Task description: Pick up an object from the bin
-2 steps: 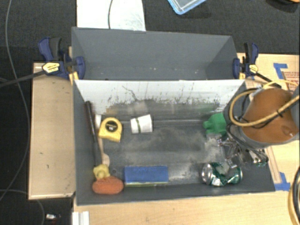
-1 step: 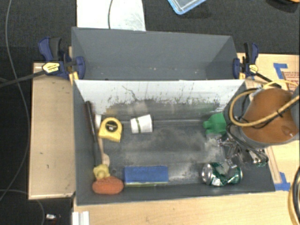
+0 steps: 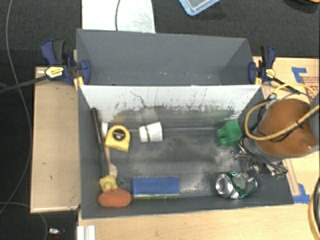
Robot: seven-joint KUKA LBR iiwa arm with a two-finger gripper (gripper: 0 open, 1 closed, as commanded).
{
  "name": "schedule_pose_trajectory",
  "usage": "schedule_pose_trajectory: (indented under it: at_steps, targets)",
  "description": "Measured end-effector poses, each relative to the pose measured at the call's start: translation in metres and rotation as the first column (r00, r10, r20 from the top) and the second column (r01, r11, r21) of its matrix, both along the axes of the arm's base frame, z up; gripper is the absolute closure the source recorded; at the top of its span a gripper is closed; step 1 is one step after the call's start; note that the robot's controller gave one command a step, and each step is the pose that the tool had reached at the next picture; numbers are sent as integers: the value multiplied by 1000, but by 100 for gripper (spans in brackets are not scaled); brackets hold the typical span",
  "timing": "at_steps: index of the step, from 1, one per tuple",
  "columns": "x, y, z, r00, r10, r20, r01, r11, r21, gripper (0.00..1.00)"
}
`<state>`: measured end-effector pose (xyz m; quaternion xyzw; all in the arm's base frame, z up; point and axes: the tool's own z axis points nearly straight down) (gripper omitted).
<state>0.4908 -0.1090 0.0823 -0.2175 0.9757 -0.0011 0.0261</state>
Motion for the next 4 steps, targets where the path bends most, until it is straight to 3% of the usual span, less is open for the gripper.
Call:
schedule_pose_trajectory:
  at_steps: [1, 2, 3, 4]
  targets:
    - [-2, -2, -4, 999, -47, 4, 47, 999, 3, 0]
    - [-2, -5, -6, 982, -191, 3, 191, 982, 12, 0]
    - [1, 1, -5, 996, 90, 17, -90, 996, 4, 0]
    - [-3, 7, -6, 998, 48, 31, -48, 999, 3, 0]
